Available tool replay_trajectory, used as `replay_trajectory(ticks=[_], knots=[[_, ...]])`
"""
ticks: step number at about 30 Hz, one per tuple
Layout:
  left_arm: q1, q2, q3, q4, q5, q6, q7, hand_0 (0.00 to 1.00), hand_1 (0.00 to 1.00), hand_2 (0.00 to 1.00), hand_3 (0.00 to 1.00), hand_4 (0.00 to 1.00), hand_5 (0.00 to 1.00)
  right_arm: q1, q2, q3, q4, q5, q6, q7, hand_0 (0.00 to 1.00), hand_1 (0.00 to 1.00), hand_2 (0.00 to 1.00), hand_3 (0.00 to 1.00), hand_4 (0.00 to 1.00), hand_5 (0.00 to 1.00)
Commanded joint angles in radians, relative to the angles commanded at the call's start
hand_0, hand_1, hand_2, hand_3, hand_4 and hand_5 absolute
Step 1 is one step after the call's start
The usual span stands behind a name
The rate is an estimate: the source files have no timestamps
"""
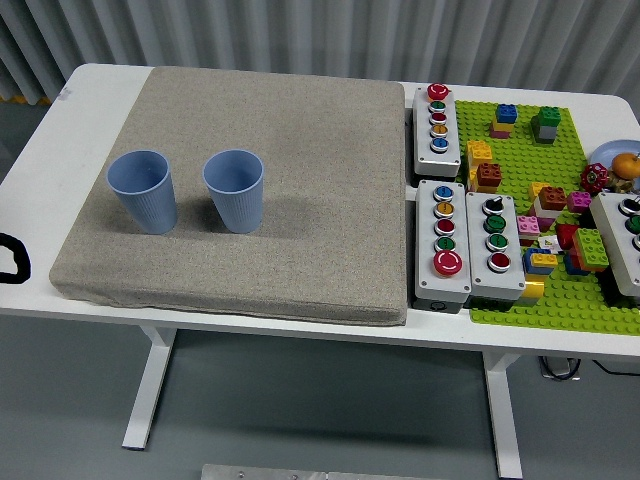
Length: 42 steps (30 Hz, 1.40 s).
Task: Pick cup pour cup place
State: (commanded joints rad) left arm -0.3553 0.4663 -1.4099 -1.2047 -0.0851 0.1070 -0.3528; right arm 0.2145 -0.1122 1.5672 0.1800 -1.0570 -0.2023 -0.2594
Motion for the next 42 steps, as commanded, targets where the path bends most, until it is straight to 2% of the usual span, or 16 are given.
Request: replay_trajectory(ticks=[12,19,23,29,33,42], knots=[[0.006,0.0,-0.006,-0.006,0.009,0.003,0.003,0.86,0.831,0.895,0.917,0.725,0.998,0.002,-0.009,0.0,0.0,0.012,0.0,0.006,0.713,0.658,0.627,0.592,0.002,0.11],[-0.018,-0.003,-0.001,-0.01,0.014,0.006,0.004,0.86,0.832,0.895,0.917,0.726,0.998,0.011,-0.014,-0.005,0.0,0.058,-0.007,0.021,0.713,0.659,0.627,0.591,0.002,0.107],[-0.027,0.001,0.008,-0.017,0.018,0.006,0.004,0.86,0.832,0.895,0.917,0.728,0.998,0.018,-0.011,0.001,0.0,0.038,-0.007,0.012,0.713,0.658,0.627,0.59,0.002,0.107],[-0.019,0.001,0.006,-0.015,0.02,0.007,0.004,0.86,0.832,0.895,0.917,0.729,0.998,0.014,-0.01,-0.01,0.0,0.059,-0.012,0.016,0.713,0.657,0.627,0.59,0.002,0.105],[-0.017,-0.008,0.015,-0.009,0.021,0.006,0.002,0.86,0.832,0.895,0.917,0.729,0.998,-0.001,-0.006,-0.009,0.0,0.057,-0.013,0.013,0.713,0.657,0.627,0.59,0.002,0.105],[0.014,-0.002,0.007,-0.037,0.034,0.011,0.003,0.86,0.833,0.895,0.917,0.729,0.998,-0.008,-0.004,-0.008,0.0,0.038,-0.009,0.005,0.713,0.657,0.627,0.589,0.002,0.112]])
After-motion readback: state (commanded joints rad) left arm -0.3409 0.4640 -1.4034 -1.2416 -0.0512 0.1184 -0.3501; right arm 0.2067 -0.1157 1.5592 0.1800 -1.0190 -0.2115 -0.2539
